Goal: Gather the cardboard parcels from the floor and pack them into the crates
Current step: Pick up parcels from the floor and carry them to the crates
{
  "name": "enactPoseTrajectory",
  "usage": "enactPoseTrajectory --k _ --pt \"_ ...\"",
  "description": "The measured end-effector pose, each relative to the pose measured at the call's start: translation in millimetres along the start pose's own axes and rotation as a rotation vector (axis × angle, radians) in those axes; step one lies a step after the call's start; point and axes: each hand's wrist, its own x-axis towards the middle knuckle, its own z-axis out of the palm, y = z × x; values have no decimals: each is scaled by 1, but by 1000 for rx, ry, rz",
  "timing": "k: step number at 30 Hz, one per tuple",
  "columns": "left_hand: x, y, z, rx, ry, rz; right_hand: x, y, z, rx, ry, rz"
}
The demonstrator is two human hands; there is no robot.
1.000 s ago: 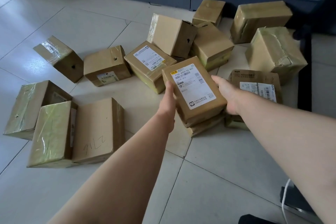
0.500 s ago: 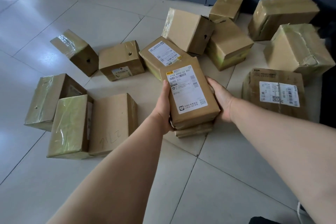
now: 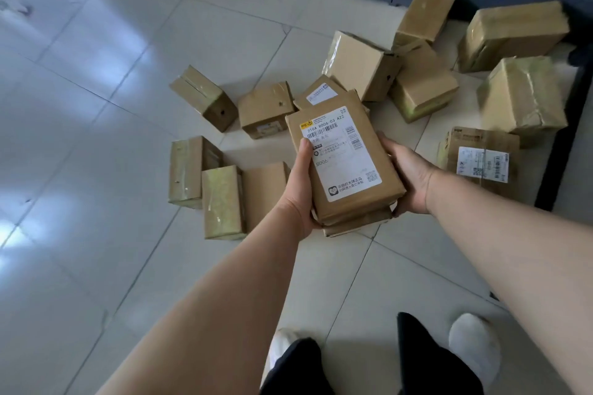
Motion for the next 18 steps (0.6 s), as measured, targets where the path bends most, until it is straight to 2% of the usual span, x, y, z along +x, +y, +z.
enactPoseTrajectory --k 7,12,18 --pt "-134 76 22 15 -49 53 -145 -60 41 81 -19 -39" --pt "-227 143 49 97 -116 132 -250 -114 60 114 -10 -116" --pt "-326 210 86 189 -121 219 -354 -175 73 123 -35 -204"
